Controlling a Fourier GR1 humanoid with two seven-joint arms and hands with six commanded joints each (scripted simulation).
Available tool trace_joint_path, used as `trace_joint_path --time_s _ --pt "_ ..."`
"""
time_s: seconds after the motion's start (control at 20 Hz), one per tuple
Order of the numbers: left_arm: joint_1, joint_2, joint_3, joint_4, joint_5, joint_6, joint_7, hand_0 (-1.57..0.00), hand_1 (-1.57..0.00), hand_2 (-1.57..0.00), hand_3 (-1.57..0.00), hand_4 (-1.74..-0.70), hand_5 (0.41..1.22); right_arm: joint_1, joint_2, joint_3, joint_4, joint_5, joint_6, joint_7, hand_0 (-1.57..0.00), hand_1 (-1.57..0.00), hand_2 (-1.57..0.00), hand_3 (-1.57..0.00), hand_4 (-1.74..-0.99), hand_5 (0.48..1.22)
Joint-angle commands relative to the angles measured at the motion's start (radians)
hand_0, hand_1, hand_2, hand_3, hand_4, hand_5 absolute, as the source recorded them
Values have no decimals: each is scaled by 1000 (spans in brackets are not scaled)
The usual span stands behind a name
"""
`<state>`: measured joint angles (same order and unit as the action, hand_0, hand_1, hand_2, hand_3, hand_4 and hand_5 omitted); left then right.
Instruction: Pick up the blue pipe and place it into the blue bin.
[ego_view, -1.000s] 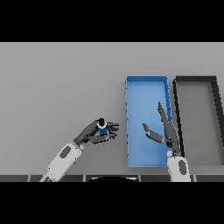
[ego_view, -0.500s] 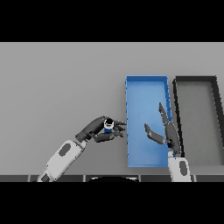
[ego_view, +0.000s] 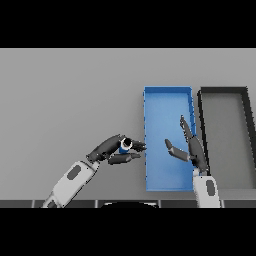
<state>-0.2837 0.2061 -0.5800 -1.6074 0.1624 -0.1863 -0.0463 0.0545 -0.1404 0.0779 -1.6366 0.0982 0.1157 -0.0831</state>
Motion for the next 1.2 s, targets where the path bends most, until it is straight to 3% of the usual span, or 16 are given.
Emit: trace_joint_path --time_s 0.0,0.15,0.3,0.45,0.65,0.85,1.15 --pt "-4 -7 0 8 -9 6 8 -1570 -1570 -1570 -1442 -1730 1220 0 8 2 1 1 -4 -6 1 1 1 1 -1207 619" --pt "5 -4 8 6 -13 -3 1 -1571 -1571 -1571 -1438 -1731 1221 4 2 1 -43 -61 45 -41 1 1 1 1 -1195 610" --pt "1 -21 8 9 -25 -1 10 -1571 -1571 -1571 -1440 -1731 1221 -41 -64 -25 -122 -246 172 49 1 1 1 1 -1203 573" --pt "-1 -17 19 20 -29 -15 7 -1571 -1571 -1571 -1440 -1731 1221 -106 -133 7 -191 -349 275 151 1 1 1 1 -1250 532" --pt "8 -15 26 2 -26 -28 5 -1571 -1571 -1571 -1439 -1731 1221 -199 -199 58 -279 -432 351 241 1 1 1 1 -1297 523" --pt "-6 -35 21 18 -57 -28 31 -1571 -1571 -1571 -1436 -1732 1221 -301 -207 120 -308 -474 385 330 1 1 1 1 -1295 522" --pt "1 -35 47 32 -48 -58 5 -1571 -1571 -1571 -1441 -1731 1221 -456 -185 192 -263 -489 458 370 1 1 1 1 -1282 530"
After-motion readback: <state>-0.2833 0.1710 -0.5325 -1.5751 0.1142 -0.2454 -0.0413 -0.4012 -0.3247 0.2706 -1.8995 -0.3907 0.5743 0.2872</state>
